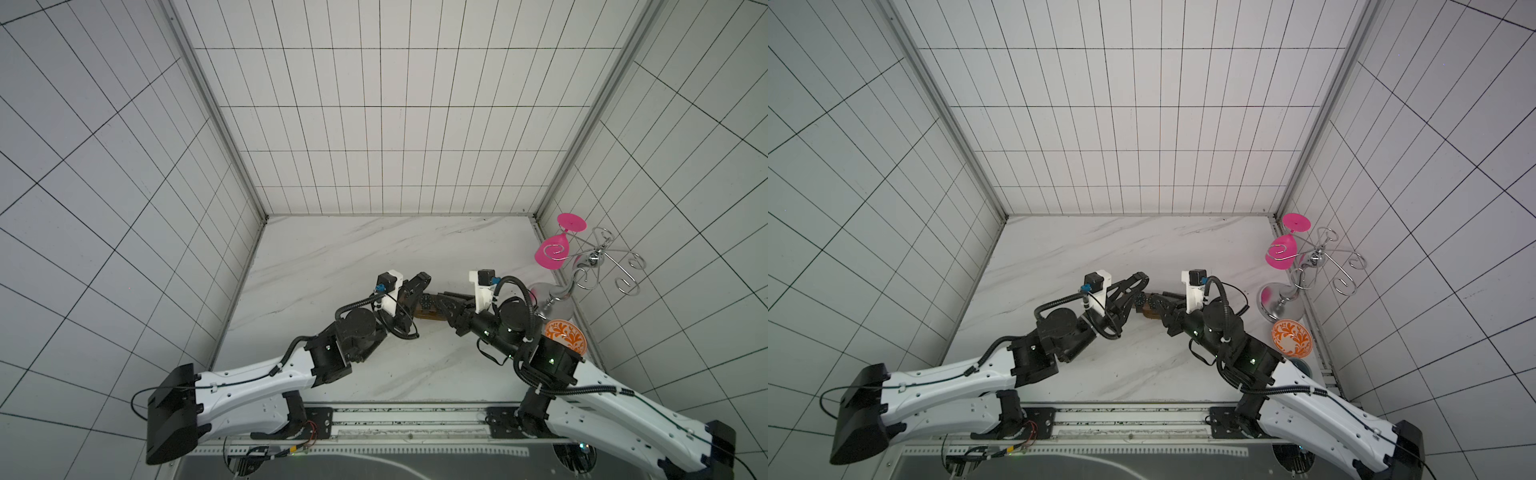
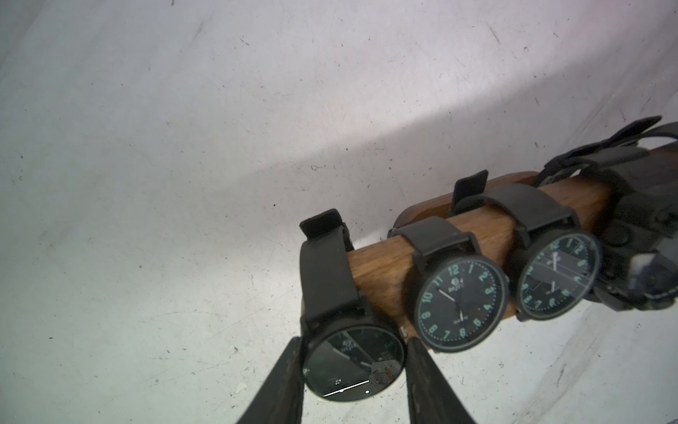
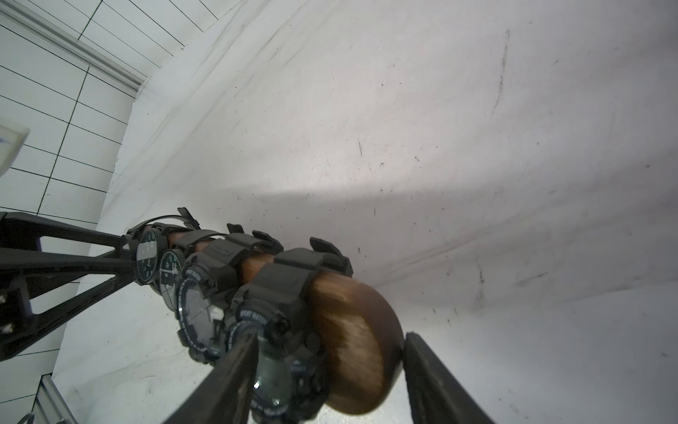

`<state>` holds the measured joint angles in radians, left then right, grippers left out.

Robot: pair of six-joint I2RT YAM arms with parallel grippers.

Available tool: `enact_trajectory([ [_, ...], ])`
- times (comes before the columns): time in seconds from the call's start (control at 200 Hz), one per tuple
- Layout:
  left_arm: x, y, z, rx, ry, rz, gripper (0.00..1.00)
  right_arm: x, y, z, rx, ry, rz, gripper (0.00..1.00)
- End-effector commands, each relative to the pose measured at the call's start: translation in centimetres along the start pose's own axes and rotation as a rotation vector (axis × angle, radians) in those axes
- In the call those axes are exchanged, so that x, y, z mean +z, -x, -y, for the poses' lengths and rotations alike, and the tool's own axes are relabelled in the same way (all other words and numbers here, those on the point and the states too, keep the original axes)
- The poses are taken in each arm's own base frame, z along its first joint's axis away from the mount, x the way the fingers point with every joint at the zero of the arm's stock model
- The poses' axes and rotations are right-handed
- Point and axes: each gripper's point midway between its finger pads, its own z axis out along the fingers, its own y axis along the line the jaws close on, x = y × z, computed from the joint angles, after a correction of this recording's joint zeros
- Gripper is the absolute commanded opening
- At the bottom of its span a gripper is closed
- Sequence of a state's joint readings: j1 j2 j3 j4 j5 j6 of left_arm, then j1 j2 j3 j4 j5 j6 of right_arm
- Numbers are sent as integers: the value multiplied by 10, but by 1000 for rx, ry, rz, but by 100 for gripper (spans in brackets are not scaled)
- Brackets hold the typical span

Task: Place watch on stand
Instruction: Place the watch on the stand.

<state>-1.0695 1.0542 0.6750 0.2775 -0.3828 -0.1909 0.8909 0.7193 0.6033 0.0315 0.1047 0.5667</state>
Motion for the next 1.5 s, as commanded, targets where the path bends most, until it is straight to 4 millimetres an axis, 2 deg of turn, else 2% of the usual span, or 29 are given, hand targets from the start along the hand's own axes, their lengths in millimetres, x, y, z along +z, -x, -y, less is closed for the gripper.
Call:
enact_trajectory([
  [0.0, -2, -8, -16, -17, 31, -108, 35, -11, 20, 2, -51, -44, 51, 41],
  [0.15, 2, -15, -47, 16, 122, -247, 34, -18, 25, 22, -103, -147, 61, 49],
  [0.4, 1, -50, -123, -7, 352, -531, 34, -23, 23, 75, -144, -352, 9, 55],
  [0.565, 1, -75, -150, -46, 412, -664, 34, -23, 14, 110, -96, -433, -39, 55],
  [0.735, 6, -105, -150, -72, 398, -827, 34, -25, -2, 144, -33, -503, -102, 57],
  [0.929, 17, -139, -138, -108, 346, -974, 33, -23, -24, 175, 76, -509, -184, 61],
  [1.209, 35, -158, -126, -108, 311, -1021, 33, -19, -39, 193, 136, -479, -210, 62],
  [1.499, 46, -163, -114, -111, 290, -1031, 33, -12, -57, 204, 173, -454, -248, 65],
])
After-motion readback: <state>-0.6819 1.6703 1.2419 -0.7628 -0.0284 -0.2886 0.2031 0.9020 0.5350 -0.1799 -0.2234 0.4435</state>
